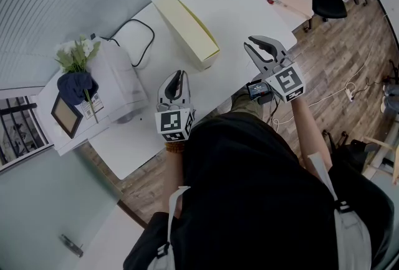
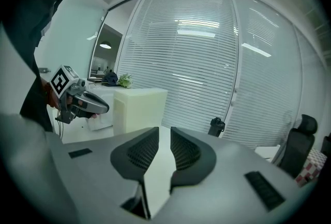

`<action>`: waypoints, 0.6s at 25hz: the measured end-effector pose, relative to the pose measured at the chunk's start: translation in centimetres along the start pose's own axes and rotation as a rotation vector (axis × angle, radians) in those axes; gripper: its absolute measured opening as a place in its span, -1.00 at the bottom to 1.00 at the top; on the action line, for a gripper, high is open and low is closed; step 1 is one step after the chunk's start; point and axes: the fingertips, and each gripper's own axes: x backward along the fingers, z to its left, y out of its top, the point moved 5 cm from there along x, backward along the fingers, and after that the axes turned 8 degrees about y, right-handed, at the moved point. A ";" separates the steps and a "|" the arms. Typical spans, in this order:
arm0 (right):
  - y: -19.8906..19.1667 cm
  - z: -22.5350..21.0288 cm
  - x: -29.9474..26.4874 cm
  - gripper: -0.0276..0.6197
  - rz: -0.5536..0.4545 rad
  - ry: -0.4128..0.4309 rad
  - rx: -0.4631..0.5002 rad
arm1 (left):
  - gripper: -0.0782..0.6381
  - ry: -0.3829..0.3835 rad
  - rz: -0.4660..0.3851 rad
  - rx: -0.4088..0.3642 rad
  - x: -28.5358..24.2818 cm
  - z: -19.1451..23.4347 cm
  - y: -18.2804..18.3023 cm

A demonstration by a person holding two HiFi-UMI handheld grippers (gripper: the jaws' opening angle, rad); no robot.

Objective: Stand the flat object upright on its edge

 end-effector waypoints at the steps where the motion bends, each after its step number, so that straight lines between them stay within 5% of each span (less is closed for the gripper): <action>1: 0.0 0.0 0.0 -0.72 0.002 0.000 0.000 | -0.67 0.000 0.001 0.000 0.0 0.0 0.0; 15: -0.1 0.1 -0.1 -0.72 0.011 0.008 0.006 | -0.67 0.000 0.002 0.006 -0.1 0.1 0.0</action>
